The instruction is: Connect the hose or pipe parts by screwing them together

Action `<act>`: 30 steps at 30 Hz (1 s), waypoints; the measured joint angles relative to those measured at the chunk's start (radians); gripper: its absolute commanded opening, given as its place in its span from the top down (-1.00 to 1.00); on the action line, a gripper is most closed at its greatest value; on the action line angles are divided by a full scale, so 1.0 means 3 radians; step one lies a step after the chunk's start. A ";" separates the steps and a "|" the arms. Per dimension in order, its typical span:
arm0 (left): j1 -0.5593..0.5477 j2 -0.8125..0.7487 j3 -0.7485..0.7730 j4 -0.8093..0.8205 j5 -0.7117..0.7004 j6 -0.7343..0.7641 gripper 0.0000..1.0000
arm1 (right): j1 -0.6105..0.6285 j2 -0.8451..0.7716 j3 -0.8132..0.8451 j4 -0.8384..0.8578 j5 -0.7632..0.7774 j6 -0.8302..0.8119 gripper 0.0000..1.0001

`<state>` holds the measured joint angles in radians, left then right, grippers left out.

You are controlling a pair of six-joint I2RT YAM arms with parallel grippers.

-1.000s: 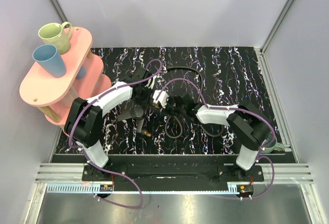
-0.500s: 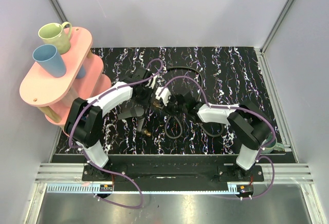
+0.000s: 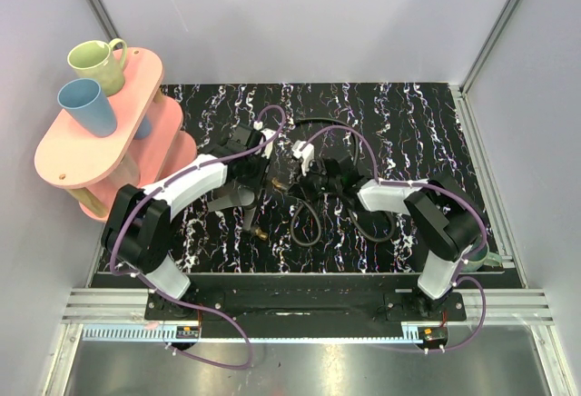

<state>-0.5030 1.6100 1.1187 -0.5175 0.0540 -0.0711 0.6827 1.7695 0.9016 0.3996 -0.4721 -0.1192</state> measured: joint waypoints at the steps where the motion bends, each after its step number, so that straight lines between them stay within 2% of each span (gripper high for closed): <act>1: -0.0004 0.0000 -0.0006 0.0015 0.0013 0.0006 1.00 | -0.0029 0.0008 -0.0023 0.0046 -0.0053 0.0058 1.00; 7: -0.0011 -0.0014 -0.0095 0.0168 0.0033 0.0027 1.00 | -0.0149 0.0111 -0.0076 0.0281 -0.0290 0.0406 1.00; 17: -0.0029 -0.0178 -0.0277 0.0412 0.0033 0.0037 1.00 | -0.0380 0.0322 -0.0209 0.0975 -0.0790 0.1211 1.00; 25: -0.0031 -0.0319 -0.0456 0.0593 0.0028 -0.0041 1.00 | -0.0420 0.0380 -0.0345 0.1422 -0.0841 0.1806 1.00; 30: -0.0033 -0.0497 -0.0612 0.0736 0.0004 -0.0150 1.00 | -0.0432 0.0434 -0.0501 0.1972 -0.0799 0.2313 1.00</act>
<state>-0.5129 1.4609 0.9352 -0.2966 0.0551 -0.1162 0.5529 1.8996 0.7513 0.9913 -0.7116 0.5747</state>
